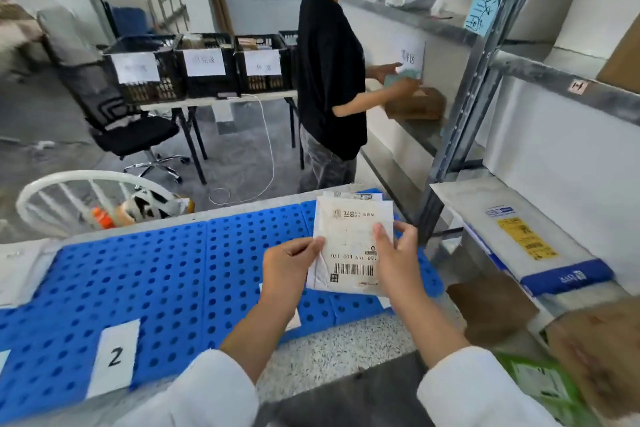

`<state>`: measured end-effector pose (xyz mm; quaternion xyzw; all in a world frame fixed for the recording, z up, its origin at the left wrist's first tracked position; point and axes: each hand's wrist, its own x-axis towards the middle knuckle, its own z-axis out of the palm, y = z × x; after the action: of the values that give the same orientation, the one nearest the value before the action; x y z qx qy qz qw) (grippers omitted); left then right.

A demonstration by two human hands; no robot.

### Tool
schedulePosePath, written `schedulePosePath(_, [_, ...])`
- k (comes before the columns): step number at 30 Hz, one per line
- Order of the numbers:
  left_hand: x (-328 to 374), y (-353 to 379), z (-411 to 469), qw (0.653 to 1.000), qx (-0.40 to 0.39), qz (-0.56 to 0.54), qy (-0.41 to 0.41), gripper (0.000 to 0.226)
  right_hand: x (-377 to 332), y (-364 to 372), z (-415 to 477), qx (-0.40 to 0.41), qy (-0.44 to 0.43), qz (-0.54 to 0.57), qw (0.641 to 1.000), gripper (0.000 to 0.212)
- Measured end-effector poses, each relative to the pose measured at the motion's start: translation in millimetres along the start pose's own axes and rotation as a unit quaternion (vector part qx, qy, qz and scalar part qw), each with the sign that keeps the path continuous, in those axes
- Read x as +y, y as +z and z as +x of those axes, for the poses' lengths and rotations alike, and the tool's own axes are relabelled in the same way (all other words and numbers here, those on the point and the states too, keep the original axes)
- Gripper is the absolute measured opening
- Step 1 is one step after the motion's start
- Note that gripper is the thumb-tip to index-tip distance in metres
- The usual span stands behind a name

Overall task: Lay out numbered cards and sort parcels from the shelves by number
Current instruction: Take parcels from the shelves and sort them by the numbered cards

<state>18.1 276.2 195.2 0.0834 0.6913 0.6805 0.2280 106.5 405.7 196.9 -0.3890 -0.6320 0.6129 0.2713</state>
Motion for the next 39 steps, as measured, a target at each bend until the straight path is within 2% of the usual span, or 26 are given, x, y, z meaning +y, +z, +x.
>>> schedulePosePath(5, [-0.7,-56.7,-16.2,0.998,0.06,-0.003,-0.003,0.017,1.5,40.0,-32.8,-0.098,-0.03,-0.035,0.994,0.031])
schedulePosePath(10, [-1.0,-113.4,-20.6,0.992,0.13,0.001,0.006,0.015,1.6,93.7,-52.6,-0.171,-0.041,-0.056,0.983,0.021])
schedulePosePath(14, [1.8,-159.3,-17.7,0.985,0.171,-0.008,0.027,0.02,-2.8,151.0,-61.6,-0.196,-0.061,-0.064,0.976,0.023])
schedulePosePath(22, [4.7,-272.8,15.0,0.969,0.246,-0.034,0.005,0.015,-9.8,280.9,-66.9,-0.273,-0.077,-0.113,0.952,0.025])
schedulePosePath(24, [8.9,-306.6,30.1,0.966,0.259,-0.024,0.001,0.021,-13.0,319.7,-66.1,-0.291,-0.084,-0.131,0.944,0.026])
schedulePosePath(26, [10.8,-340.6,48.3,0.964,0.267,-0.011,-0.001,0.026,-14.7,356.0,-64.6,-0.308,-0.087,-0.139,0.937,0.024])
schedulePosePath(29, [10.3,-393.3,76.0,0.958,0.286,-0.004,-0.002,0.022,-9.8,419.4,-65.0,-0.329,-0.077,-0.139,0.931,0.018])
schedulePosePath(32, [9.9,-440.4,99.6,0.953,0.302,-0.012,-0.008,0.013,-7.8,479.3,-71.6,-0.338,-0.073,-0.117,0.931,0.033])
schedulePosePath(37, [-2.5,-512.9,135.6,0.936,0.349,0.001,-0.038,0.015,-2.0,563.7,-78.4,-0.346,-0.086,-0.147,0.923,0.015])
schedulePosePath(39, [-12.1,-539.2,149.6,0.931,0.361,0.019,-0.047,0.018,6.8,595.1,-76.6,-0.358,-0.06,-0.17,0.916,0.023])
